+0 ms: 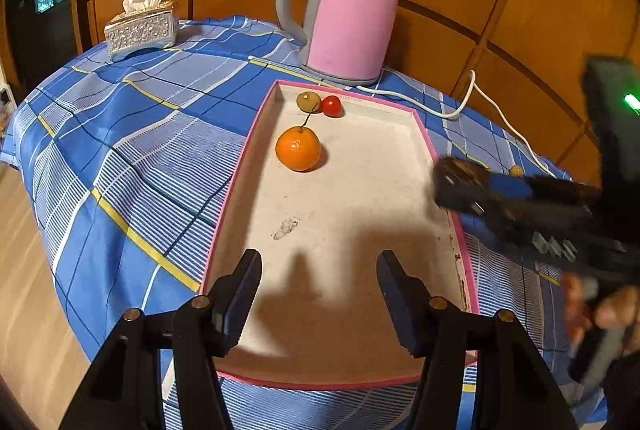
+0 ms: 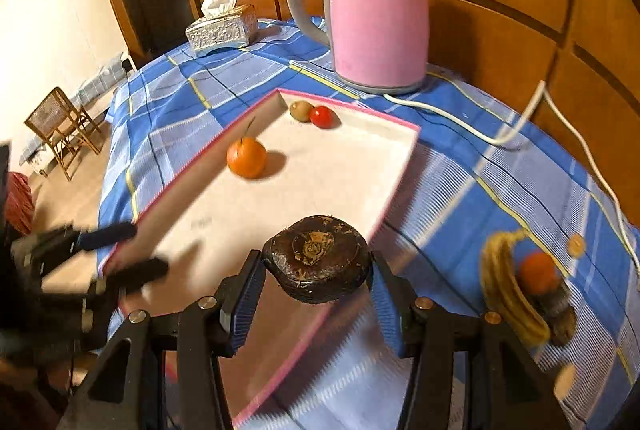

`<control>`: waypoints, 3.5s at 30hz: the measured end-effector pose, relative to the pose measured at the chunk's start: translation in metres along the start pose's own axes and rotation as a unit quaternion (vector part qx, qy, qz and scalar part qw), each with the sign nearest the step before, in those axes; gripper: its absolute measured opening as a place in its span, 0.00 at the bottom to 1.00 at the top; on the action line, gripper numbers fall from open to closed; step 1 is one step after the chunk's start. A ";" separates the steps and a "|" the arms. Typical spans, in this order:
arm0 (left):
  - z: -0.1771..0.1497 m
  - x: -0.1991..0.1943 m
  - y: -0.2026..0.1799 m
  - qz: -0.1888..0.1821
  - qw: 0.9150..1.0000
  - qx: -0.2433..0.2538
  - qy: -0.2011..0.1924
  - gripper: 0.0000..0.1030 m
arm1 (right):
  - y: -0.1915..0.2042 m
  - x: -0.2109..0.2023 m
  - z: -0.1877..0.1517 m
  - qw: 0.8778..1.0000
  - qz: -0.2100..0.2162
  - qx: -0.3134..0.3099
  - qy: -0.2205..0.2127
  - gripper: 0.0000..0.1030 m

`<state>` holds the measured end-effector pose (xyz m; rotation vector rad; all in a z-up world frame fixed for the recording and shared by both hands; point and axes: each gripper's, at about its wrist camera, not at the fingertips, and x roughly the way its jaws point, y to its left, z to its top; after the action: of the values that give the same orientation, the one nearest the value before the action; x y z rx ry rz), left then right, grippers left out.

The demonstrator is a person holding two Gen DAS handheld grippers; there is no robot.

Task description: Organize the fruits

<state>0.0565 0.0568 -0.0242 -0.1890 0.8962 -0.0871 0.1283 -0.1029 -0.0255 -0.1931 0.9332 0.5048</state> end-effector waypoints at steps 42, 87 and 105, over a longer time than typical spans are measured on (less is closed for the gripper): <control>0.001 -0.007 -0.064 -0.043 0.994 0.102 0.003 0.59 | -0.104 -0.092 -0.163 0.959 -0.125 0.254 -0.009 0.65; 0.059 0.161 -0.245 -0.063 0.985 0.056 0.153 0.59 | -0.133 -0.111 -0.201 0.940 -0.118 0.316 -0.048 0.65; 0.071 0.161 -0.225 -0.100 0.975 0.065 0.187 0.43 | -0.138 -0.118 -0.206 0.933 -0.126 0.333 -0.054 0.65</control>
<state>0.2126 -0.1792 -0.0595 -0.1428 1.2420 -0.3782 -0.0094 -0.3389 -0.0593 0.3259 0.9082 -0.0568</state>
